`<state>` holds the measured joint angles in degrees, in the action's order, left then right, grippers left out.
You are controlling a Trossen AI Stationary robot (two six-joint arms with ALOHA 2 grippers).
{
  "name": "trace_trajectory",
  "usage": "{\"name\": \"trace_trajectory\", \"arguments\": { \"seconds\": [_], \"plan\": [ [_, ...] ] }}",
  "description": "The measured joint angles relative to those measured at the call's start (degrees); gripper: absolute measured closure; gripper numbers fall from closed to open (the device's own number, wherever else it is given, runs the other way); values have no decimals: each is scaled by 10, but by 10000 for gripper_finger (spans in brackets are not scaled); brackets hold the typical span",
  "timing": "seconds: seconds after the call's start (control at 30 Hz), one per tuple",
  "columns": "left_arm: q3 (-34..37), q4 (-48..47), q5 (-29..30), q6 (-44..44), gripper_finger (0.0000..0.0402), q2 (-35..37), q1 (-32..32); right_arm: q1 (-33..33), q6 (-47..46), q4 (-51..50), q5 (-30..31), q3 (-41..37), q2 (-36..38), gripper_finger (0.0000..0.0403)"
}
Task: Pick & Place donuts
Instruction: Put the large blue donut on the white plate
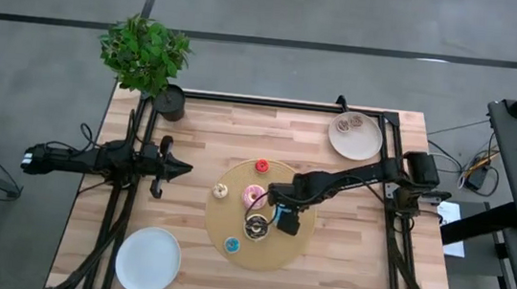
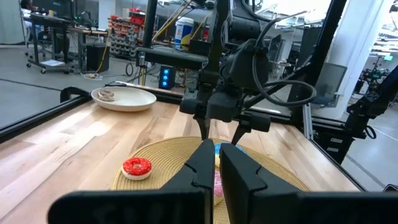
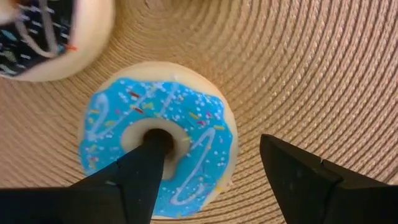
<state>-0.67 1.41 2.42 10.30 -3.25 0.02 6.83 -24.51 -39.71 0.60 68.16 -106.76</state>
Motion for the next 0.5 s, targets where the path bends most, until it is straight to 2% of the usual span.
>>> {"name": "trace_trajectory", "arguments": {
  "seconds": [0.5],
  "plan": [
    [0, 0, 0, 0, 401, 0, 0, -4, -12, 13, -4, -16, 0, 167]
  ]
}}
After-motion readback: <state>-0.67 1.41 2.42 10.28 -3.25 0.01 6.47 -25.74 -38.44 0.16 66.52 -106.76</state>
